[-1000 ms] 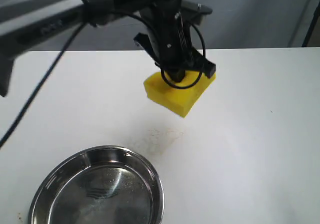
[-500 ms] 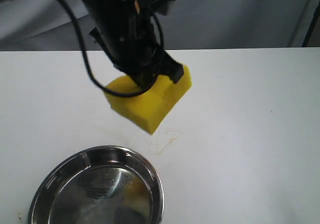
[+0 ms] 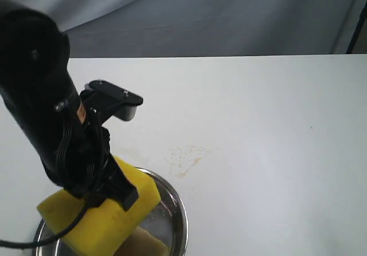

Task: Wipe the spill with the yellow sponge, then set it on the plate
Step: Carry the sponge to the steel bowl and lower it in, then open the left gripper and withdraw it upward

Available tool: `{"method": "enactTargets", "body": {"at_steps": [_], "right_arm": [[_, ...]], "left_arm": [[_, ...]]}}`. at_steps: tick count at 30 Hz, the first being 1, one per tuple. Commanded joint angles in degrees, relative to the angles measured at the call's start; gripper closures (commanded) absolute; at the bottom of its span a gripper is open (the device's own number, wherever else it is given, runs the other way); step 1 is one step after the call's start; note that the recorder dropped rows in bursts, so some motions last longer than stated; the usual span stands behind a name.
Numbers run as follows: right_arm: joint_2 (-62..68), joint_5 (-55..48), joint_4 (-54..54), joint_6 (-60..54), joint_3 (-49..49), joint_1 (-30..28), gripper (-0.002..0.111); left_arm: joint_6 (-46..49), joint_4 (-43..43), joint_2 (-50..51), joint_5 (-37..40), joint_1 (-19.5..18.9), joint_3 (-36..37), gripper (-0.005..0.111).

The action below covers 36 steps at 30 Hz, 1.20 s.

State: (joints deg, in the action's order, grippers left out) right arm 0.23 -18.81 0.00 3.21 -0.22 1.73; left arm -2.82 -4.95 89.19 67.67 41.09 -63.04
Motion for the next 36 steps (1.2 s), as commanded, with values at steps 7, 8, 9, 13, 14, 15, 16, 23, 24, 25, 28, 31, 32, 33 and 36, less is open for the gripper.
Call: {"method": "enactTargets", "body": {"at_steps": [7, 8, 9, 13, 14, 15, 16, 23, 24, 25, 28, 31, 32, 33, 36], "right_arm": [[-0.23, 0.1, 0.0, 0.1, 0.22, -0.49, 0.108], [-0.23, 0.1, 0.0, 0.1, 0.22, -0.49, 0.108], [-0.23, 0.1, 0.0, 0.1, 0.22, -0.49, 0.108], [-0.23, 0.1, 0.0, 0.1, 0.22, -0.49, 0.108], [-0.23, 0.1, 0.0, 0.1, 0.22, -0.49, 0.108], [-0.23, 0.1, 0.0, 0.1, 0.22, -0.49, 0.108], [-0.23, 0.1, 0.0, 0.1, 0.22, -0.49, 0.108], [-0.23, 0.1, 0.0, 0.1, 0.22, -0.49, 0.108], [-0.23, 0.1, 0.0, 0.1, 0.22, -0.49, 0.108], [-0.23, 0.1, 0.0, 0.1, 0.22, -0.49, 0.108], [-0.23, 0.1, 0.0, 0.1, 0.22, -0.49, 0.108], [-0.23, 0.1, 0.0, 0.1, 0.22, -0.49, 0.108], [-0.23, 0.1, 0.0, 0.1, 0.22, -0.49, 0.108], [-0.23, 0.1, 0.0, 0.1, 0.22, -0.49, 0.108], [-0.23, 0.1, 0.0, 0.1, 0.22, -0.49, 0.108]], "left_arm": [[1.69, -1.69, 1.35, -11.14, -0.18, 10.4, 0.107], [1.44, -1.55, 1.6, -11.62, -0.18, 10.4, 0.106], [1.23, -1.44, 1.88, -12.45, -0.18, 10.4, 0.105], [1.23, -1.46, 2.45, -15.86, -0.18, 10.4, 0.095], [1.23, -1.46, 2.45, -16.35, -0.18, 10.4, 0.09], [1.23, -1.46, 2.45, -16.49, -0.18, 10.4, 0.086], [1.36, -1.46, 2.45, -16.49, -0.18, 10.4, 0.08], [1.36, -1.09, 2.45, -13.89, -0.18, 8.96, 0.053], [1.25, -1.09, 2.45, -12.61, -0.18, 7.93, 0.053], [0.75, -1.09, 2.45, -10.39, -0.18, 6.79, 0.055], [-2.32, 0.73, 2.45, -6.57, -0.18, 3.03, 0.067], [-4.89, 4.13, 2.45, -4.48, -0.29, -0.26, 0.089], [-4.89, 4.95, 2.45, -3.8, -0.55, -1.08, 0.098], [-4.78, 5.39, 2.45, -2.89, -0.65, -2.02, 0.106], [-4.25, 5.75, 2.45, -2.34, -2.58, -3.93, 0.107]]}}
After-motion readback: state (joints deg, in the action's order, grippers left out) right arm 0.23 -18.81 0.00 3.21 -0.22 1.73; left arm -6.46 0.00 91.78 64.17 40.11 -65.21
